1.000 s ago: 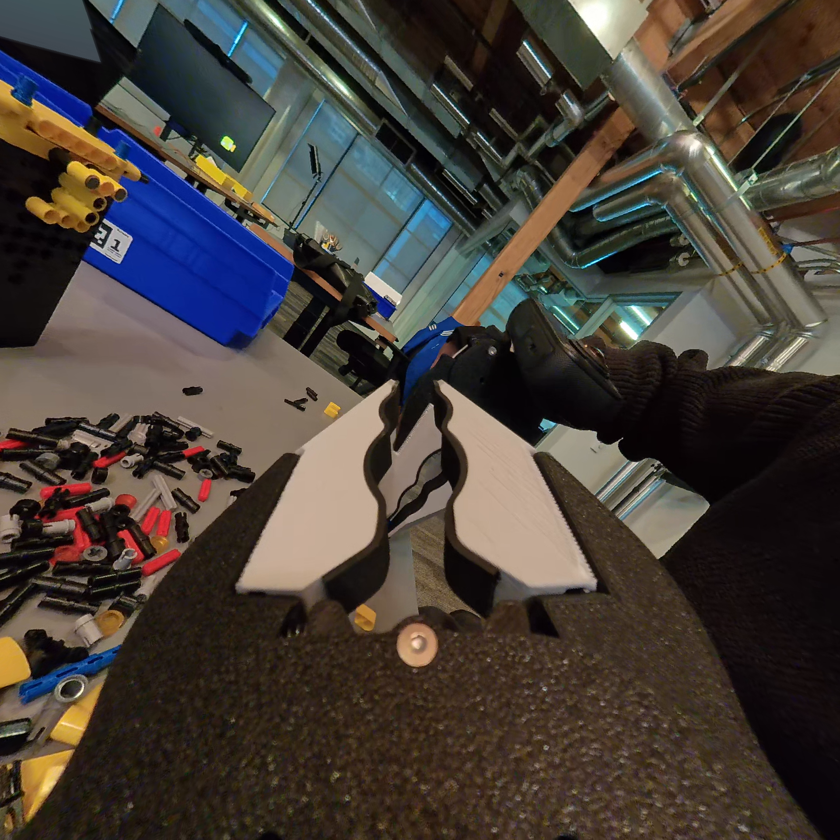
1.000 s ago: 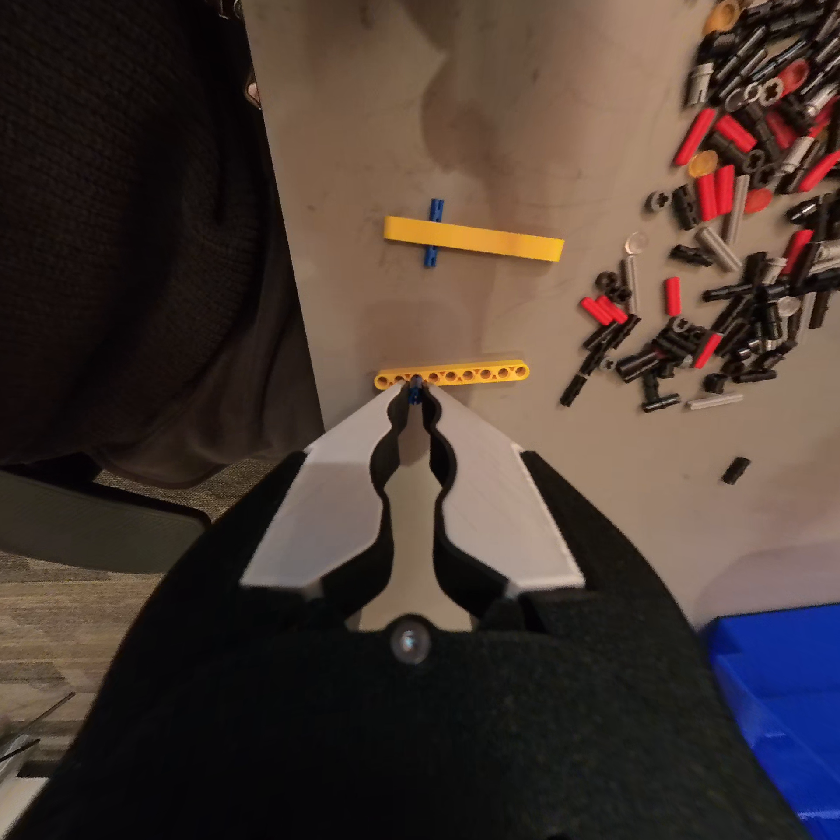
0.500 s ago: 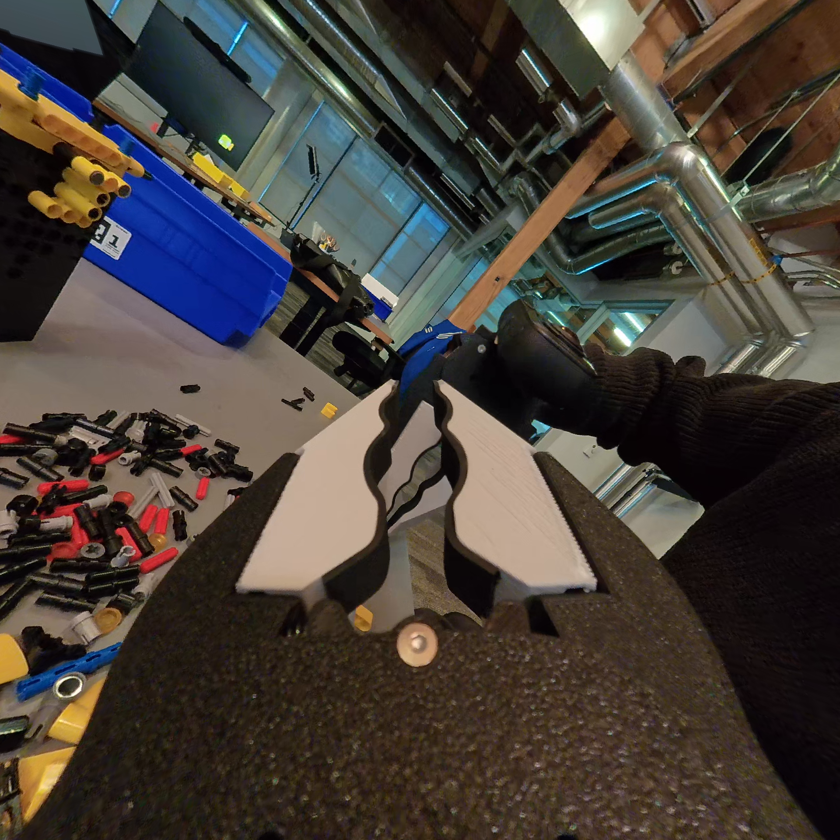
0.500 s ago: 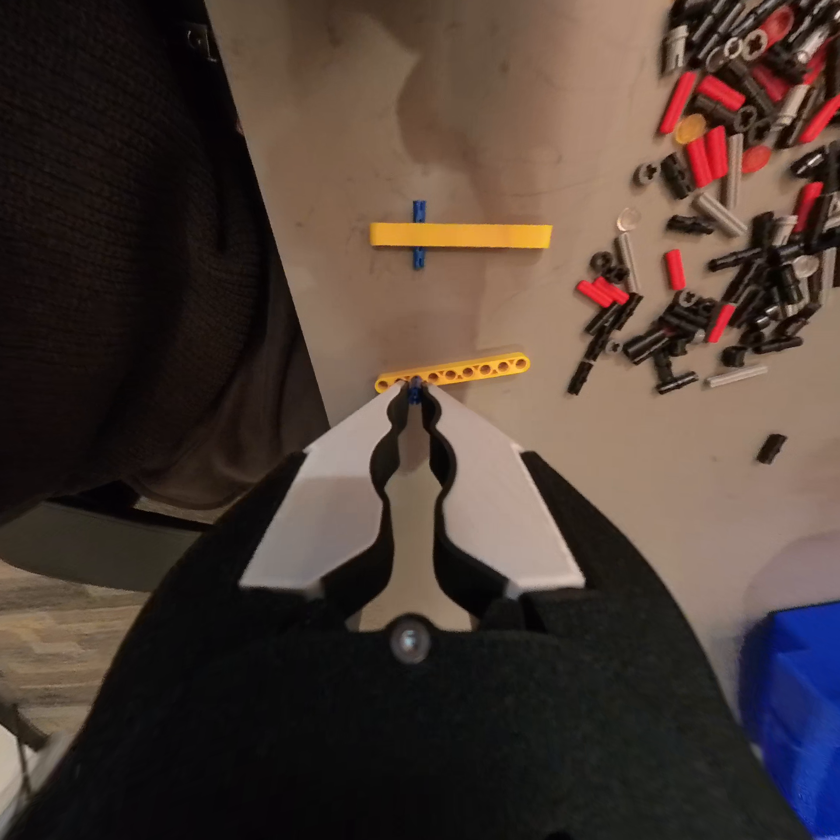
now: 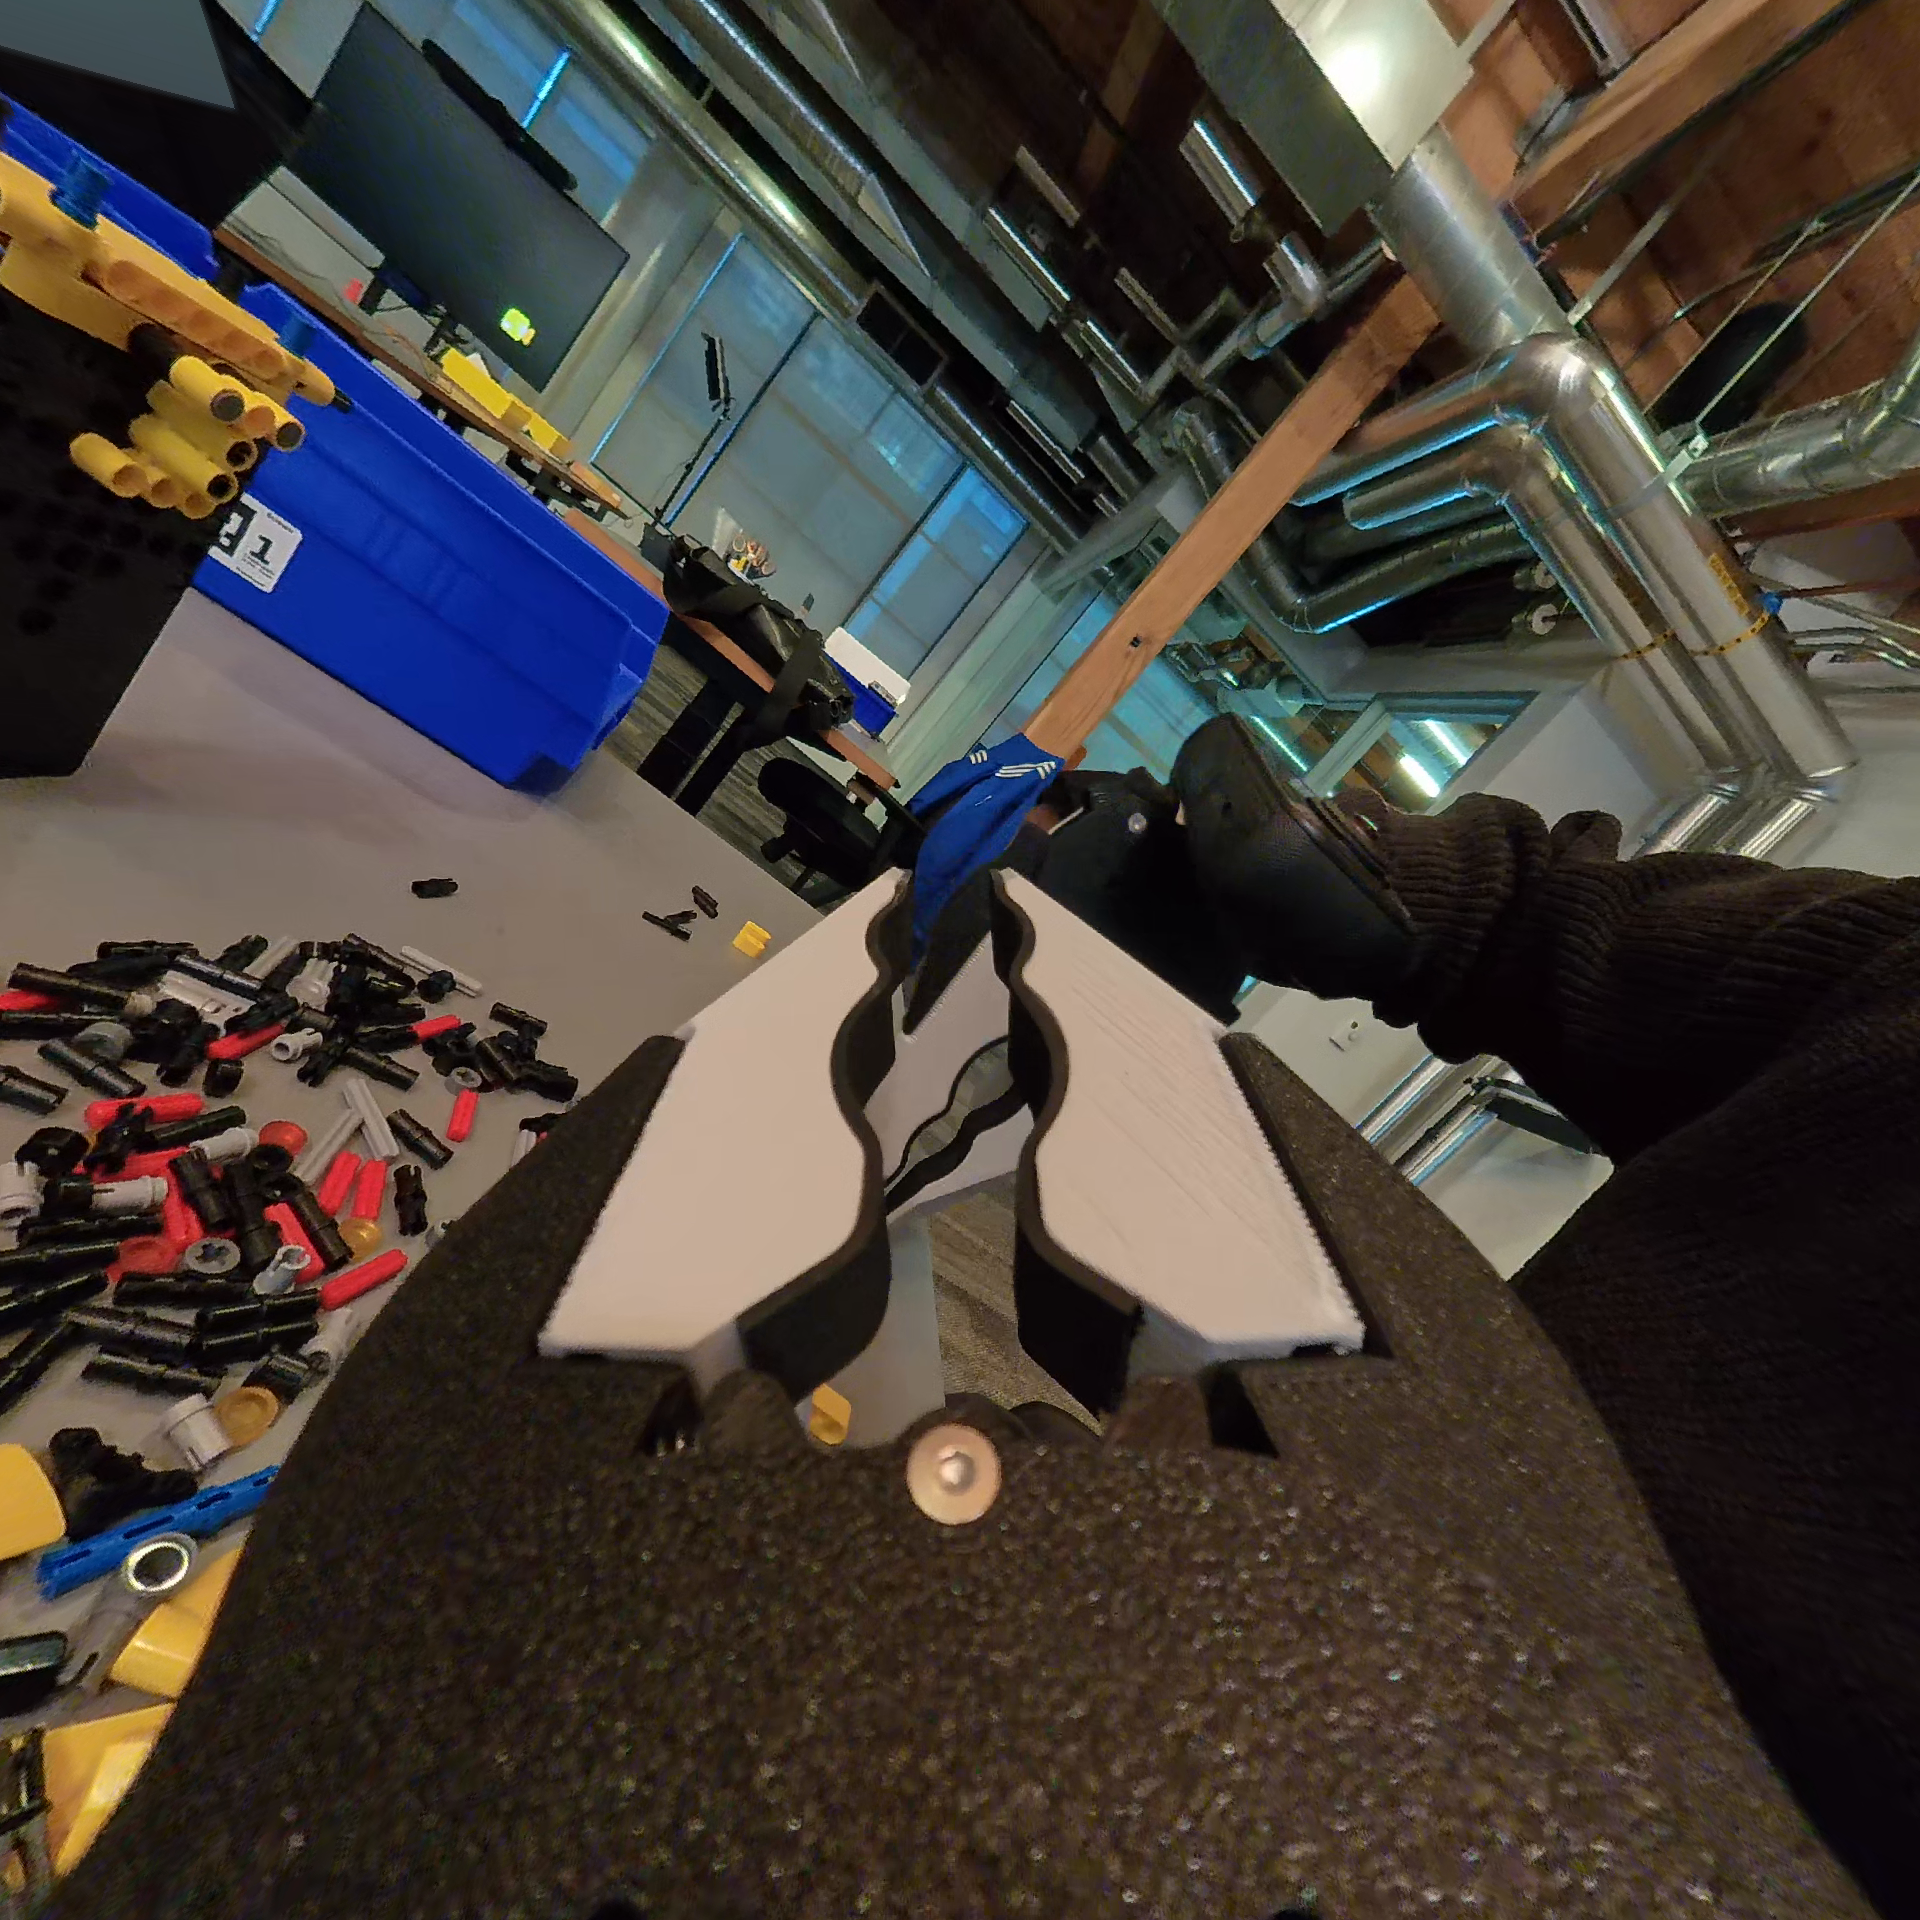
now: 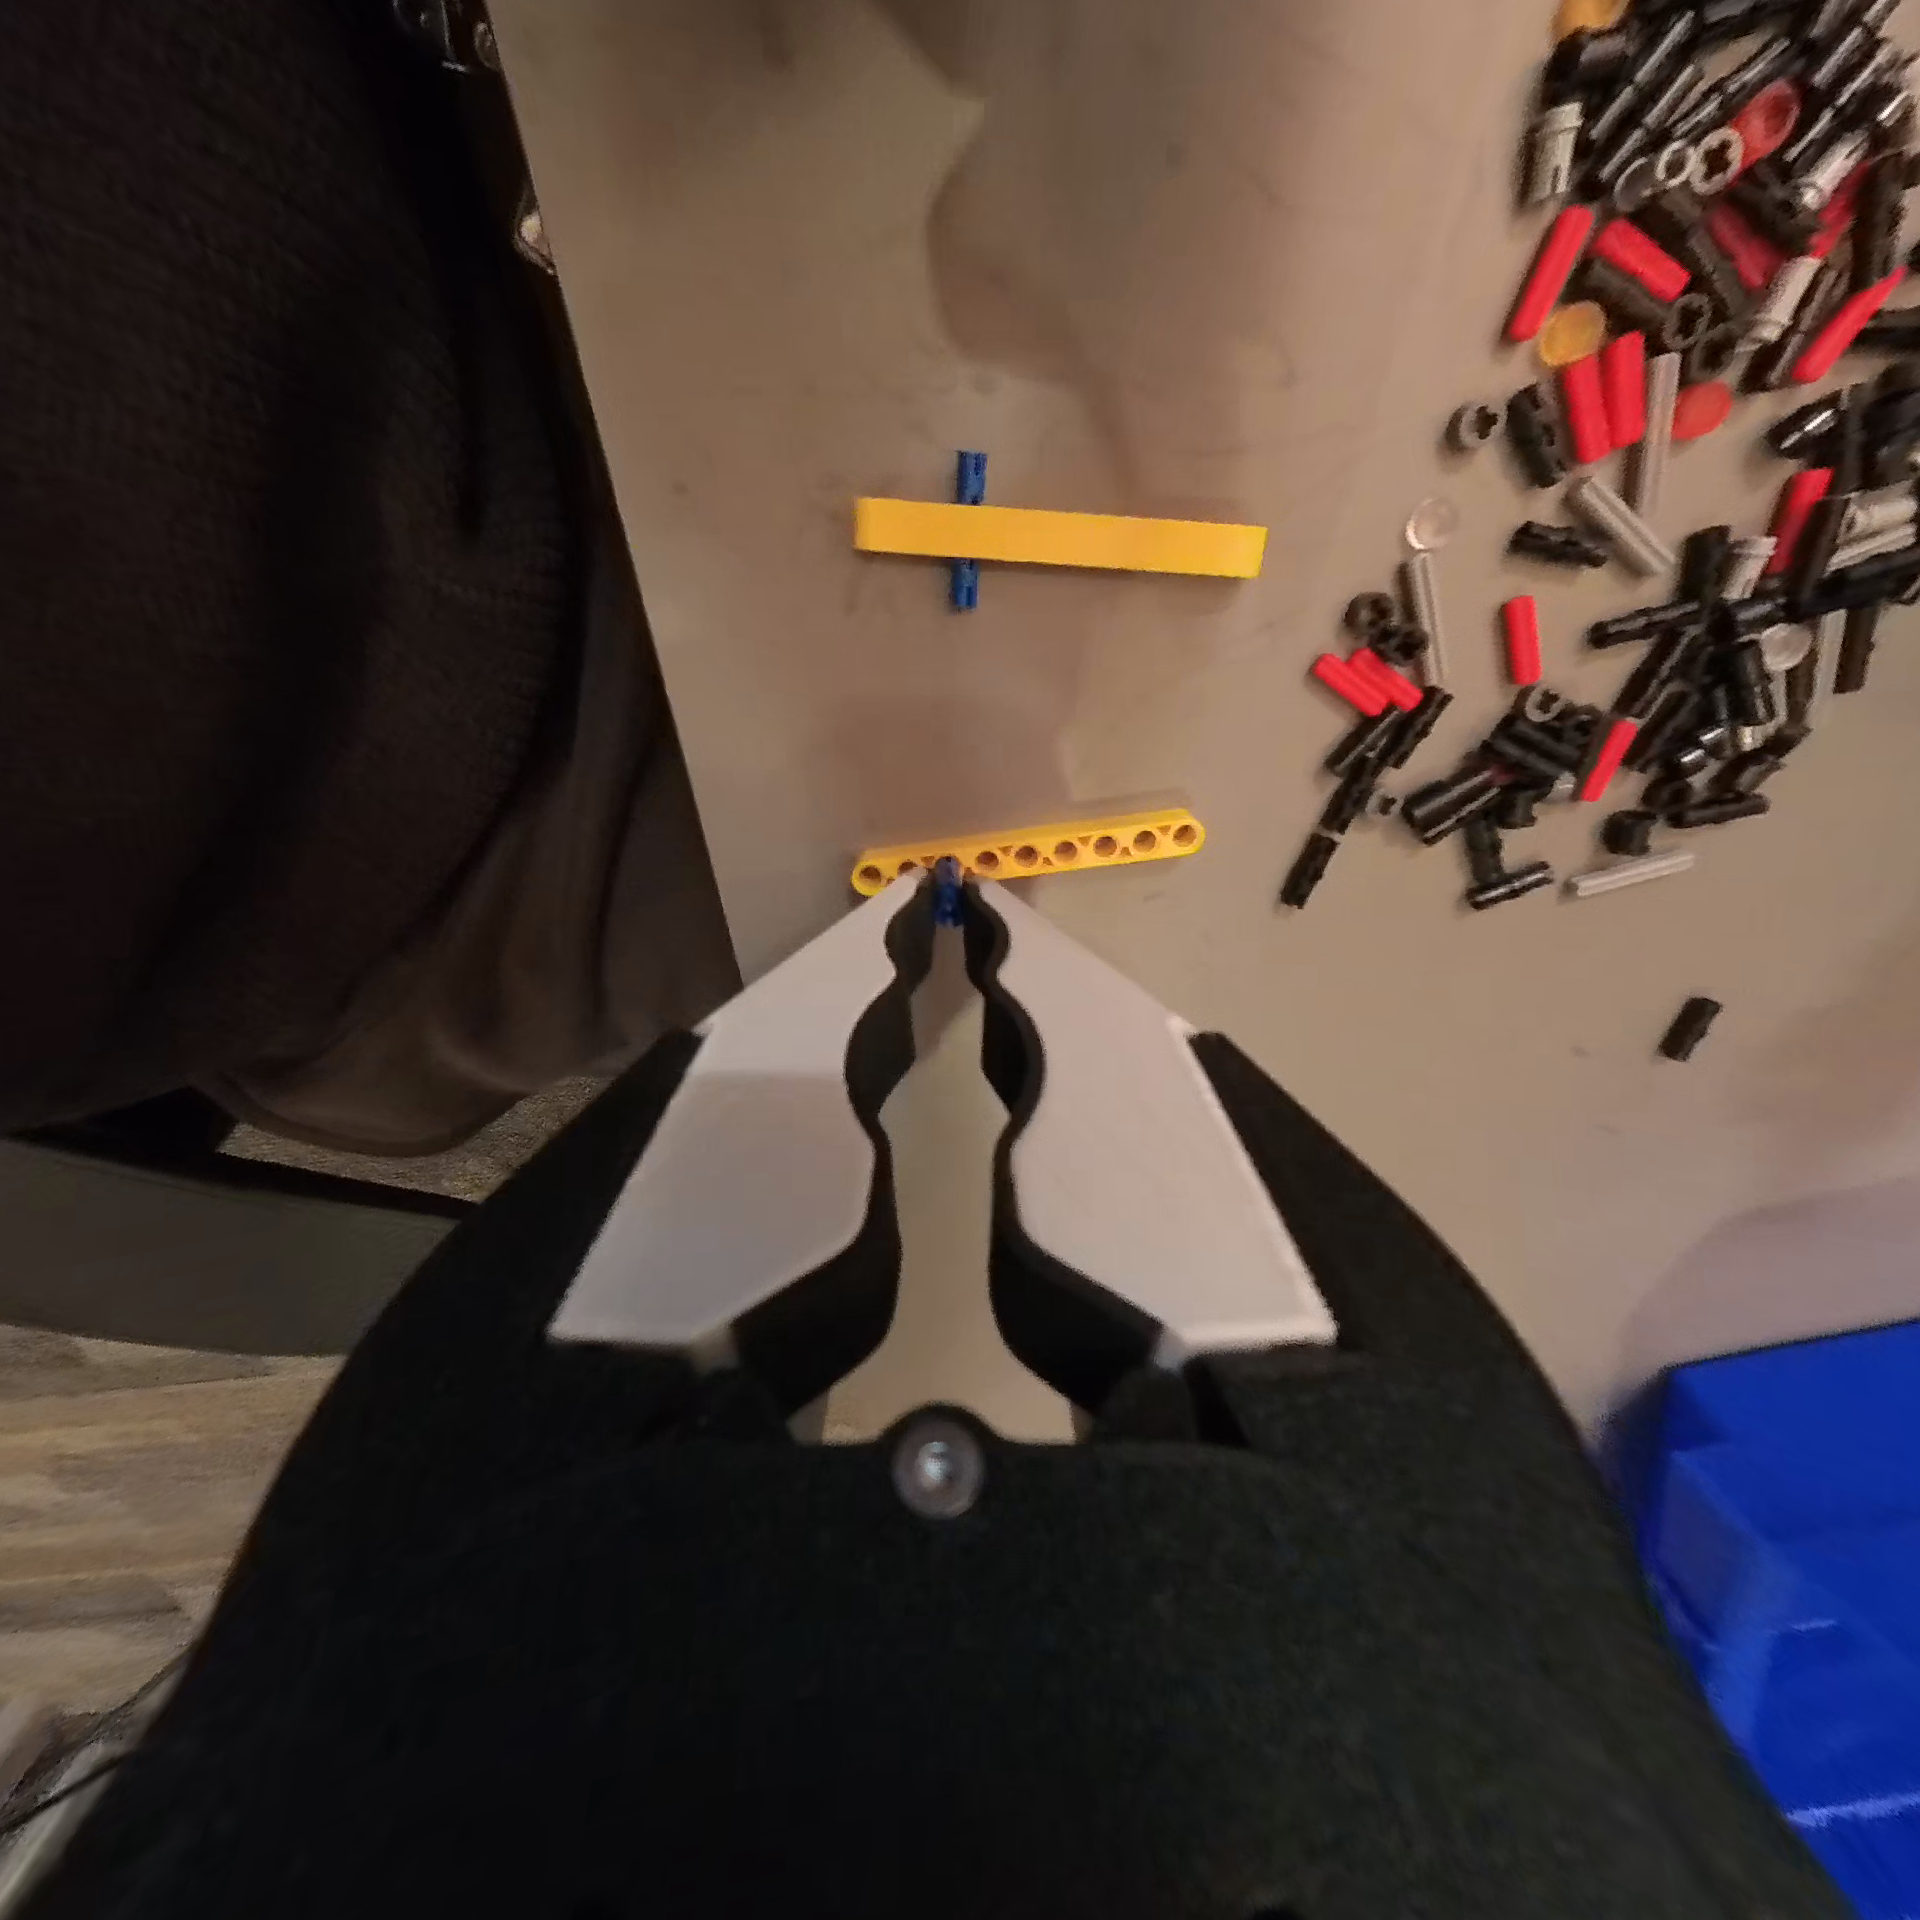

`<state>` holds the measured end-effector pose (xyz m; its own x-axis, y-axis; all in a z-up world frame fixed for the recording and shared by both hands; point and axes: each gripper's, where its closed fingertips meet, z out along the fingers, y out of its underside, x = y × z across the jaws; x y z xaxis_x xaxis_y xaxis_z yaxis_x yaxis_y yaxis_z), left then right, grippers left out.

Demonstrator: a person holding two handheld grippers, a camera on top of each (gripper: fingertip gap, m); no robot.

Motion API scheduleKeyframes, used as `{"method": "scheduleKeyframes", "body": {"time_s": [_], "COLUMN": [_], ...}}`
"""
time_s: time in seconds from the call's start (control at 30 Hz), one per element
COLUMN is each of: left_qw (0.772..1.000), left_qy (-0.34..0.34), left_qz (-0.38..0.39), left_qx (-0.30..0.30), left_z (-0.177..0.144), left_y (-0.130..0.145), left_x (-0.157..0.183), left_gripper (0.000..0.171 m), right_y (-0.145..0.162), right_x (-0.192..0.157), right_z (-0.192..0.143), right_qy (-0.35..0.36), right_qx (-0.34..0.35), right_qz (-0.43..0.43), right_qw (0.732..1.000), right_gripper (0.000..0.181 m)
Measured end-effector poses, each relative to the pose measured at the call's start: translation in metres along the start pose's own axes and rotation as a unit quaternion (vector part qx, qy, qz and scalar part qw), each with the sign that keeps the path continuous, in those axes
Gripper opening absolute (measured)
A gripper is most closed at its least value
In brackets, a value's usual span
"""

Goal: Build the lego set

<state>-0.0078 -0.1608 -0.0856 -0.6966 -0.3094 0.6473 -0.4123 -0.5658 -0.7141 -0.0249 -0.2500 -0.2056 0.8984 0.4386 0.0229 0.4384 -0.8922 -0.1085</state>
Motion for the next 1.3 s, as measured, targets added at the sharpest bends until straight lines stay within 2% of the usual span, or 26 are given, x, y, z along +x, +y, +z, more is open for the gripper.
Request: {"method": "scheduleKeyframes", "body": {"time_s": [0.33,0.57,0.97,1.3], "left_qw": [1.0,1.0,1.0,1.0], "left_qy": [0.0,-0.001,0.0,0.004], "left_qz": [-0.001,-0.005,-0.012,-0.019], "left_qx": [0.001,0.002,0.005,0.005], "left_z": [-0.0006,-0.0009,-0.0016,-0.0018], "left_y": [-0.0004,-0.0004,-0.0014,-0.0012], "left_x": [-0.0002,-0.0008,-0.0021,-0.002], "left_gripper": [0.014,0.014,0.014,0.014], "right_y": [0.0019,0.0052,0.0023,0.002], "right_x": [-0.0004,-0.0006,-0.0006,-0.0003], "right_z": [0.0002,0.0025,0.0058,0.0053], "right_qy": [0.013,0.01,0.02,0.012], "right_qx": [0.017,0.019,-0.044,-0.035], "right_qz": [-0.001,0.054,-0.019,-0.004], "right_qw": [1.0,0.998,0.999,0.999], "right_gripper": [0.004,0.004,0.004,0.004]}}
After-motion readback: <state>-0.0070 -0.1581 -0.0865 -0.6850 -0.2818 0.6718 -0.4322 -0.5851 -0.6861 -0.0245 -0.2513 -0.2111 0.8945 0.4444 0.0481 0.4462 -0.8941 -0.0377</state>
